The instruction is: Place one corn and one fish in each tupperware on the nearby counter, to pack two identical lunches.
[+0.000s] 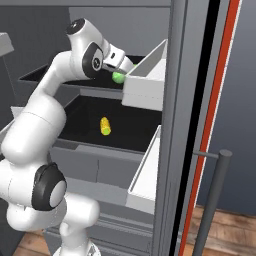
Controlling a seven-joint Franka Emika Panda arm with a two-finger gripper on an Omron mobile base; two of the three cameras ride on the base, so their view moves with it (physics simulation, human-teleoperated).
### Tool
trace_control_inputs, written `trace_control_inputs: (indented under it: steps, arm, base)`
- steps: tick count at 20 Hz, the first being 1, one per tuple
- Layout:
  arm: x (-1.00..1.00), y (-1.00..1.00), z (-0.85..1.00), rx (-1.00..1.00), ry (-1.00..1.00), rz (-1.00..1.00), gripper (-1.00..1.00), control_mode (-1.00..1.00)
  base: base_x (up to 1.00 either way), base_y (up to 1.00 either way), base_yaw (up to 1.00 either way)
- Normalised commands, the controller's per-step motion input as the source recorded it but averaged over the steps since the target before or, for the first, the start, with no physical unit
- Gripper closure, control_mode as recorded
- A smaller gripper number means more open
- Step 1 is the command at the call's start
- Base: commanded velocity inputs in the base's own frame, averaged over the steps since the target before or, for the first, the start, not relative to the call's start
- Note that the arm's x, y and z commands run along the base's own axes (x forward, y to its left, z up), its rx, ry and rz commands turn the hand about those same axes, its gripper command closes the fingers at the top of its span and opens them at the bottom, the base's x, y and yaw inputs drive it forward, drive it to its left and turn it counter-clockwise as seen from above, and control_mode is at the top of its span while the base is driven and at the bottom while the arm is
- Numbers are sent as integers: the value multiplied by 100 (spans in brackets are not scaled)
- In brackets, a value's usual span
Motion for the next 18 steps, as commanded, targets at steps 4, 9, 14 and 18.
trace_control_inputs:
  steps: [4,9,14,18]
  arm:
    - [38,0,-18,0,0,-10,-100,-100]
    - [16,-6,-21,0,1,-13,100,-100]
    - [-15,-8,-11,0,0,-13,100,-100]
    - [-67,0,0,0,0,0,100,-100]
  base:
    - [0,0,0]
    - [0,0,0]
    - [0,0,0]
    - [0,0,0]
